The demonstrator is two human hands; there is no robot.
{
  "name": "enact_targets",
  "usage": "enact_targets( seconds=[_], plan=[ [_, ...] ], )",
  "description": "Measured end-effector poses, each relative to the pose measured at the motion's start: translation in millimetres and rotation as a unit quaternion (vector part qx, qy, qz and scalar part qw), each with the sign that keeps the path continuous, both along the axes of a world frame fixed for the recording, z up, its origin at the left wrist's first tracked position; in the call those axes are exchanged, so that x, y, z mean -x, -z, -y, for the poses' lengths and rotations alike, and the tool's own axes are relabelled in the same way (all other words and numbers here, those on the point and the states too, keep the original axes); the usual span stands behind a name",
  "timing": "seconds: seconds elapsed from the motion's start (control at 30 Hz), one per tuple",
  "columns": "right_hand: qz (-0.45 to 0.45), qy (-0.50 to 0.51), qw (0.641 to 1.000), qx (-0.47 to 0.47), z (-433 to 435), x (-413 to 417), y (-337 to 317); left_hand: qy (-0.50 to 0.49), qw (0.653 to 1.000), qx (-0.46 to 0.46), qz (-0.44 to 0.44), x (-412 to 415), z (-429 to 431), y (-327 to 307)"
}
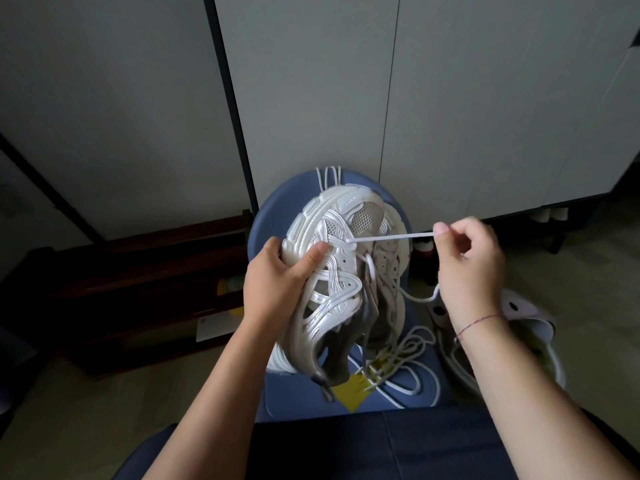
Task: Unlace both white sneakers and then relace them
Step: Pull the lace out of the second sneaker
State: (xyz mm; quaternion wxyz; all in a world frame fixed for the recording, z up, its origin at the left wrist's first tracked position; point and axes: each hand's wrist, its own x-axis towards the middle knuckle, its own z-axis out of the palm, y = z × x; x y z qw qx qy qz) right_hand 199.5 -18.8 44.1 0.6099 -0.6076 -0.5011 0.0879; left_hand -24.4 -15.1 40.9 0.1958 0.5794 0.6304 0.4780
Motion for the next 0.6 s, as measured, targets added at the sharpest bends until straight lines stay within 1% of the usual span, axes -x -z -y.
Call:
enact_targets(
  seconds=[0.07, 0.17, 0.27, 0.33, 0.4, 0.43, 0.5, 0.6],
  plan=[
    [0.030, -0.001, 1.000, 0.000, 1, 4, 3, 0.002, 1.000, 0.001, -0.008, -2, 1, 0],
    [0.092, -0.045, 0.994, -0.031, 4, 19, 1, 0.013, 1.000, 0.007, -0.023, -8, 4, 1],
    [0.198, -0.074, 0.977, -0.035, 9, 36, 2, 0.023, 0.999, 0.010, -0.035, -13, 4, 2],
    [0.226, -0.084, 0.970, -0.031, 10, 43, 5, 0.028, 0.999, 0.010, -0.036, -14, 4, 4],
    [0.212, -0.096, 0.972, -0.042, 9, 44, 6, 0.032, 0.999, 0.009, -0.033, -14, 4, 4],
    [0.192, -0.097, 0.975, -0.052, 7, 41, 5, 0.031, 0.999, 0.007, -0.032, -13, 4, 3],
    [0.121, -0.076, 0.988, -0.060, 5, 31, 2, 0.024, 0.999, 0.006, -0.027, -8, 3, 1],
    [-0.003, 0.000, 1.000, -0.022, -1, 5, -1, -0.003, 1.000, 0.001, -0.009, 2, 0, -2]
  ],
)
